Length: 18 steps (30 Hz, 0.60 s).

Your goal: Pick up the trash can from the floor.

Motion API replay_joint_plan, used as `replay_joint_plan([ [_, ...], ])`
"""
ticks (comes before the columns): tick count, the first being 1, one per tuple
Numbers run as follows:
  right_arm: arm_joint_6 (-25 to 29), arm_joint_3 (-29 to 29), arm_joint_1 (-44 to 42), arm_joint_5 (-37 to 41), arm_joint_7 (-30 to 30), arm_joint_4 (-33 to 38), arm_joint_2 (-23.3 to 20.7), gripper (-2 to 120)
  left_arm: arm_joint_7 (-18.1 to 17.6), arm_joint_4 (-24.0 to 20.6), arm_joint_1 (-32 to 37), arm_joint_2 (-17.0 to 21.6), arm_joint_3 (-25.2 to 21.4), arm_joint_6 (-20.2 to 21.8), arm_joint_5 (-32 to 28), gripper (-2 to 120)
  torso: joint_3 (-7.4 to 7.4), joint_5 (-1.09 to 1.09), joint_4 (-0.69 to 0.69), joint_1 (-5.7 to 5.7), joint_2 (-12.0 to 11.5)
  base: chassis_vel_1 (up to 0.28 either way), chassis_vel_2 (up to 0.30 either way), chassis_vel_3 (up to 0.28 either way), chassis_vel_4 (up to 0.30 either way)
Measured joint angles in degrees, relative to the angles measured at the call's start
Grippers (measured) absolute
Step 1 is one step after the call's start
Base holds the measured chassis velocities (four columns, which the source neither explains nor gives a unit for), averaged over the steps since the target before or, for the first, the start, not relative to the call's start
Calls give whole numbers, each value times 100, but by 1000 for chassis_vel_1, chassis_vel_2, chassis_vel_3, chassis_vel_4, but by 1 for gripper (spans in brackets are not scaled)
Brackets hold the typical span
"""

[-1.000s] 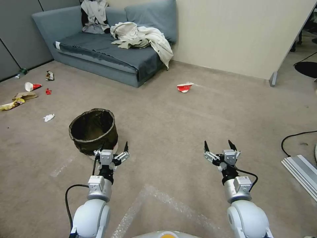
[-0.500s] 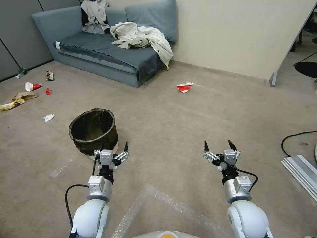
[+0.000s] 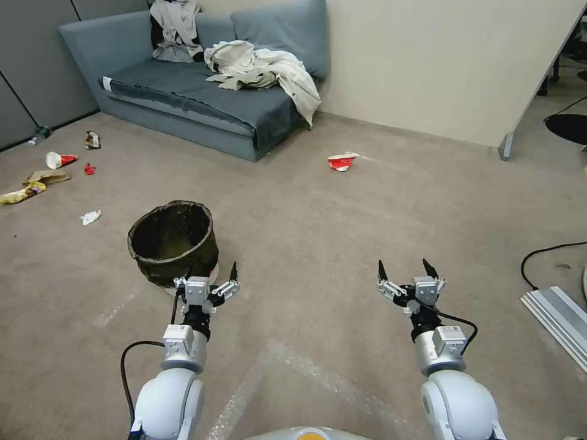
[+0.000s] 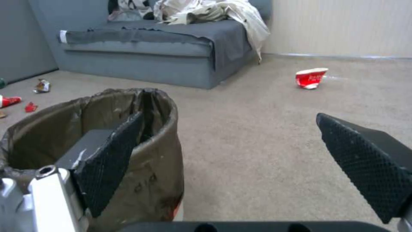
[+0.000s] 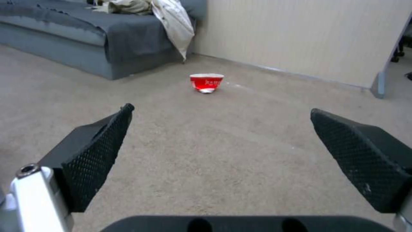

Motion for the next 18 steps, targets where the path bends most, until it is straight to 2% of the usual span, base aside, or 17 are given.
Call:
replay_joint_plan([
  [6, 73, -8, -159, -53, 10, 186, 88, 100, -9, -139, 117, 3, -13, -42, -51, 100, 0, -1, 1, 0, 0, 0, 0, 0, 0],
  [7, 219, -45, -405, -146, 46, 489, 234, 100, -34, -397, 307, 13, -45, -127, -146, 100, 0, 0, 0, 0, 0, 0, 0, 0, 0],
  [8, 219, -45, -405, -146, 46, 489, 234, 100, -34, -397, 307, 13, -45, -127, -146, 100, 0, 0, 0, 0, 0, 0, 0, 0, 0],
  [10, 479, -121, -879, -301, 139, 1067, 496, 100, -88, -898, 686, 40, -109, -292, -335, 100, -1, -2, -2, -1, 0, 0, 0, 0, 0],
  [11, 479, -121, -879, -301, 139, 1067, 496, 100, -88, -898, 686, 40, -109, -292, -335, 100, -1, -2, -2, -1, 0, 0, 0, 0, 0],
  [15, 531, -182, -1125, -346, 188, 1226, 540, 100, -186, -1779, 1347, 77, -218, -579, -666, 100, -1, 0, 1, 0, 0, 0, 0, 0, 0],
  [18, 533, -176, -1143, -347, 188, 1225, 530, 100, -253, -1959, 1536, 200, -331, -481, -848, 100, -1, 5, 2, -1, 0, 0, 0, 0, 0],
])
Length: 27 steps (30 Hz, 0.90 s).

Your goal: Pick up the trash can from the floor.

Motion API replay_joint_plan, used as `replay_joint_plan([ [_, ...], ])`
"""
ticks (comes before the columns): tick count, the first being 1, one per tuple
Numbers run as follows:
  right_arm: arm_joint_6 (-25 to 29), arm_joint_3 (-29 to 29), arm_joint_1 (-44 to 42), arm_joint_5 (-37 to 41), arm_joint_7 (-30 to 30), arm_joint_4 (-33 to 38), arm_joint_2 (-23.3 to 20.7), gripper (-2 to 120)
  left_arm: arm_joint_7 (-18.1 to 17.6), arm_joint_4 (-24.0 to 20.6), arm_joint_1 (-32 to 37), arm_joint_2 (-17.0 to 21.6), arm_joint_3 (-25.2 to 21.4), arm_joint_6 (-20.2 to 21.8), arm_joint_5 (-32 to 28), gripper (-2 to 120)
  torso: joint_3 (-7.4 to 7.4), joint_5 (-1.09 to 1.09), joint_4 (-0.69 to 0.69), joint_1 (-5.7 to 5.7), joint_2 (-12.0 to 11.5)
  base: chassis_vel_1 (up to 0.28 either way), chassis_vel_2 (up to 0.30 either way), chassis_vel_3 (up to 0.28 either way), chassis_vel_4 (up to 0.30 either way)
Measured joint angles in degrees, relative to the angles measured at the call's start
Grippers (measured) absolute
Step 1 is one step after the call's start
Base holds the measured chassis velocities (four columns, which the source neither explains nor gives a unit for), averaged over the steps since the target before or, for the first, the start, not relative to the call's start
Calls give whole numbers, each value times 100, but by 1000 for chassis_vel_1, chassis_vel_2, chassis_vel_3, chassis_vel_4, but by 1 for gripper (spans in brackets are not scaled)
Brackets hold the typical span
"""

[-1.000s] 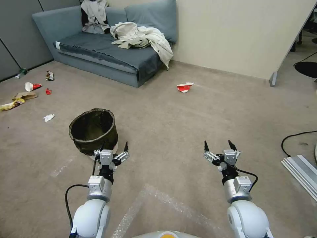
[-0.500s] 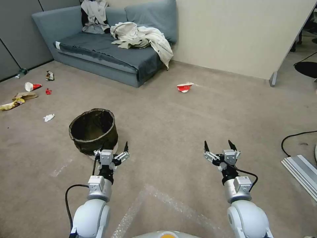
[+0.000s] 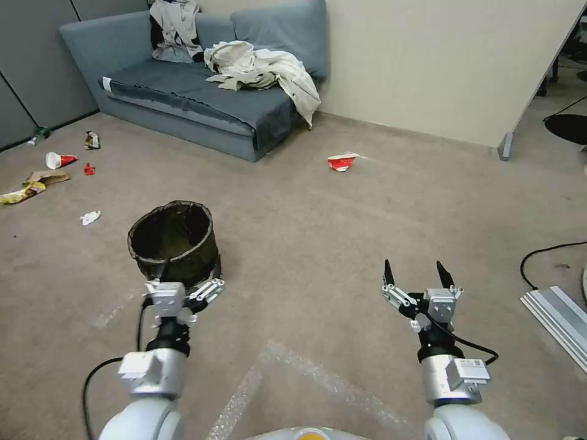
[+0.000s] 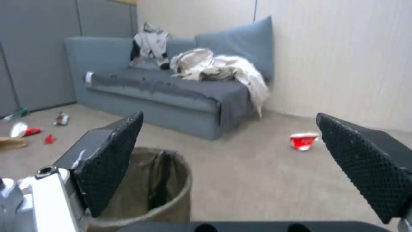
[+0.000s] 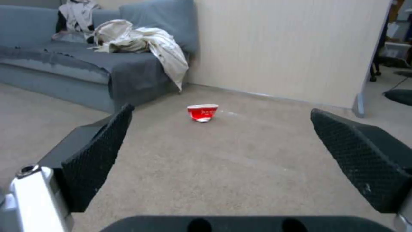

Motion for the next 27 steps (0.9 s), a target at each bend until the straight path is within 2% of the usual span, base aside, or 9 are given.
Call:
replay_joint_plan([
  [1, 2, 11, -7, 0, 0, -10, -14, 100, -10, 12, 37, 61, -45, 79, -50, 100, 0, -8, 0, 0, 0, 0, 0, 0, 0],
  [9, -1, 147, 65, 77, -1, -109, -118, 100, 13, 216, 20, 203, -166, 321, -87, 100, 1, -6, -2, 0, 0, 0, 0, 0, 0],
  [27, -128, 195, 137, 173, -74, -117, -204, 100, 35, 229, 7, 210, -272, 94, -102, 100, 1, -5, -2, 0, 0, 0, 0, 0, 0],
])
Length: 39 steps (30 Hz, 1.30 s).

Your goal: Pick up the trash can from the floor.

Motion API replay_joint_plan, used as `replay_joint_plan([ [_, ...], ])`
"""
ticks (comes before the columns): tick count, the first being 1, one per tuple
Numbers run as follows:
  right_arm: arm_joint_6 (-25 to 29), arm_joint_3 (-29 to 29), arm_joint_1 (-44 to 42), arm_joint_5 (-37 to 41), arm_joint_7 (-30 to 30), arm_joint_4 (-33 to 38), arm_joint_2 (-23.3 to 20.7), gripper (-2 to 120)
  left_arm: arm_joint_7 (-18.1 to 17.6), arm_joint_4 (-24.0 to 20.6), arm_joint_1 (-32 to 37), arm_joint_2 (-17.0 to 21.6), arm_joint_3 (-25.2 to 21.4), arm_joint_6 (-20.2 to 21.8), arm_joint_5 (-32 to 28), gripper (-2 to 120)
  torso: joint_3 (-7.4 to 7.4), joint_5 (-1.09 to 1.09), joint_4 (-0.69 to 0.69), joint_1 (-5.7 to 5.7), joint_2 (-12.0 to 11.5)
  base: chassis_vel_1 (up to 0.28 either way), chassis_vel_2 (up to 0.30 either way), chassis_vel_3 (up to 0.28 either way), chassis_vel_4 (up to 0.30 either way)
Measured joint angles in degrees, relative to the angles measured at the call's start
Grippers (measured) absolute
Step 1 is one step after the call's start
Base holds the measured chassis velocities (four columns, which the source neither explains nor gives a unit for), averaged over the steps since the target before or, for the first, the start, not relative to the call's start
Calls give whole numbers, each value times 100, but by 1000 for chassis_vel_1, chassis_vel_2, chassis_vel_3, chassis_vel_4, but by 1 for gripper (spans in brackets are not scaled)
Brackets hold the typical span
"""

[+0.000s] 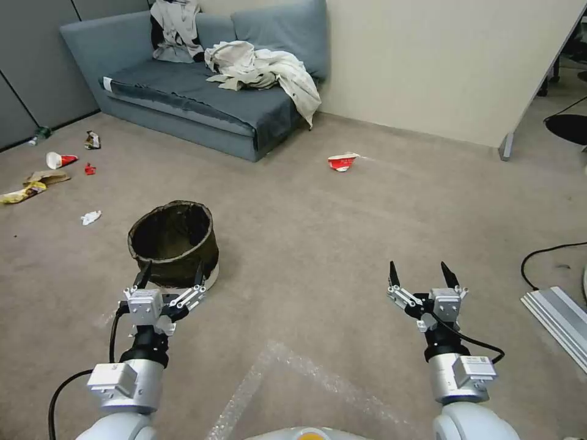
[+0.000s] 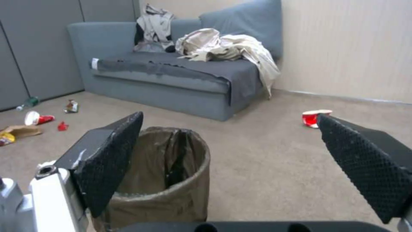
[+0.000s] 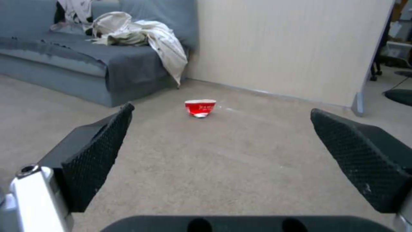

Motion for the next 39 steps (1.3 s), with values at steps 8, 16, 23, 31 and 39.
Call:
replay_joint_plan([
  [8, -90, -18, 11, 18, 27, 19, -19, 100, -9, 40, 0, -21, 32, -56, 43, 100, 0, 0, 1, 0, 0, 16, 18, 18, 18],
  [16, -178, -41, 14, 65, 80, 64, -10, 100, -20, 72, 6, -19, 33, -78, 71, 100, 0, 0, 1, 0, 0, 73, 78, 69, 75],
  [23, -222, -48, 36, 61, 92, 61, -9, 100, -24, 85, 3, -22, 32, -87, 80, 100, 0, 0, 1, 0, 0, 93, 89, 92, 89],
  [31, -449, -46, 33, 15, 69, 105, -16, 100, -103, 138, -20, -24, 47, -227, 101, 100, 0, 0, 1, 0, 0, 47, 46, 60, 58],
  [39, -466, -34, 43, 14, 36, 91, -30, 100, -265, 137, -34, -63, 36, -108, 97, 100, 0, 0, 0, 0, 0, -37, 13, 19, -8],
])
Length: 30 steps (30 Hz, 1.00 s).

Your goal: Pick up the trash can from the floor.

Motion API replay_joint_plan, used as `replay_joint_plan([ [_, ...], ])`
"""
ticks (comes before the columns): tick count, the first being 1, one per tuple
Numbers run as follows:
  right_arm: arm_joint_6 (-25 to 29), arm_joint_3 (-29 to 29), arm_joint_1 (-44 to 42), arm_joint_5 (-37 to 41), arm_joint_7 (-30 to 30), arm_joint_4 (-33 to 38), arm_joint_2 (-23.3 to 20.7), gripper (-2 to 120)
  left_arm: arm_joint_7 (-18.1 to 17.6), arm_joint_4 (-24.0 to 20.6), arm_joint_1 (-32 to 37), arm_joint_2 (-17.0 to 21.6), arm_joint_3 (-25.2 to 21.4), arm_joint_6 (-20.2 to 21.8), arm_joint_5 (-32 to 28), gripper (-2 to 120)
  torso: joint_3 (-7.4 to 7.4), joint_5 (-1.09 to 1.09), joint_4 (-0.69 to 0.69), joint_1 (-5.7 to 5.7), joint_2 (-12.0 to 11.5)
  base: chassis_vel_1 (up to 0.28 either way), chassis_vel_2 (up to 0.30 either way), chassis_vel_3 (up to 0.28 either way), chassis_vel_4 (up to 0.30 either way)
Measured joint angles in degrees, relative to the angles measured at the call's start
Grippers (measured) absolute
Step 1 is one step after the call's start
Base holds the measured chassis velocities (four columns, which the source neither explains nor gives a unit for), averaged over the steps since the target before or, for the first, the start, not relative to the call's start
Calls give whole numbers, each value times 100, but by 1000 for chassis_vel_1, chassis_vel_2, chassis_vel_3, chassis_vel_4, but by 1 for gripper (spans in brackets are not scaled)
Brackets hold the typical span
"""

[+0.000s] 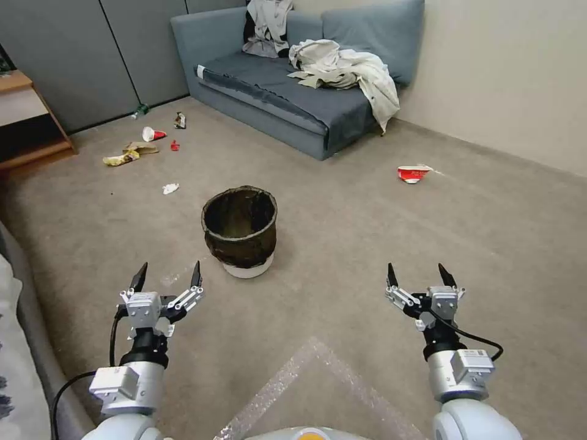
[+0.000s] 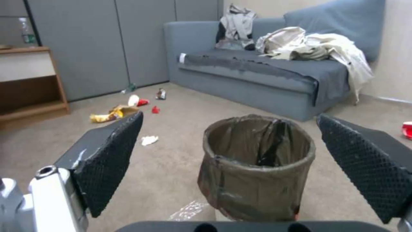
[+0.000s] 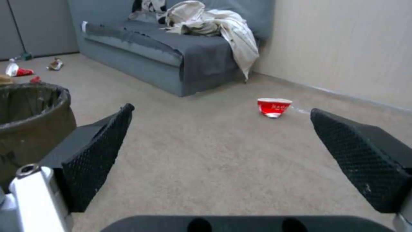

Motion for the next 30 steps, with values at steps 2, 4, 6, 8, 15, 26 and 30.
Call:
replay_joint_plan([
  [2, 1, 0, 3, 1, 0, -5, -4, 100, -7, 0, 0, -4, -5, 11, -7, 100, 0, 0, 1, 0, 0, -61, 68, 69, -53],
  [4, 6, 1, 10, 2, -3, -17, -6, 100, -10, 0, -1, -5, -11, 21, -14, 100, 0, 0, 0, 0, 0, -120, 100, 99, -99],
  [6, 19, -1, 14, 7, -4, -20, -6, 100, -11, 0, -1, -5, -16, 28, -18, 100, 0, 0, 0, 0, 0, -152, 139, 111, -146],
  [8, 45, -8, 17, 10, -8, -28, -4, 100, -11, 0, -2, -3, -20, 37, -26, 100, 0, 0, 0, 0, 0, -154, 183, 182, -172],
  [15, 78, -13, 14, 10, -28, -35, -3, 100, -21, 24, -17, -2, -19, 63, -34, 100, 1, 2, 0, 0, 0, -185, 194, 200, -194],
  [26, 87, -48, 6, -6, -29, -46, 4, 100, -68, 61, -34, 0, -16, 99, -49, 100, 0, 0, 1, 0, 0, -164, 168, 168, -174],
  [30, 103, -56, 17, -14, -29, -84, 6, 100, -140, 117, -97, 37, -32, 329, -231, 100, 1, 0, 0, 1, 0, -164, 138, 150, -164],
])
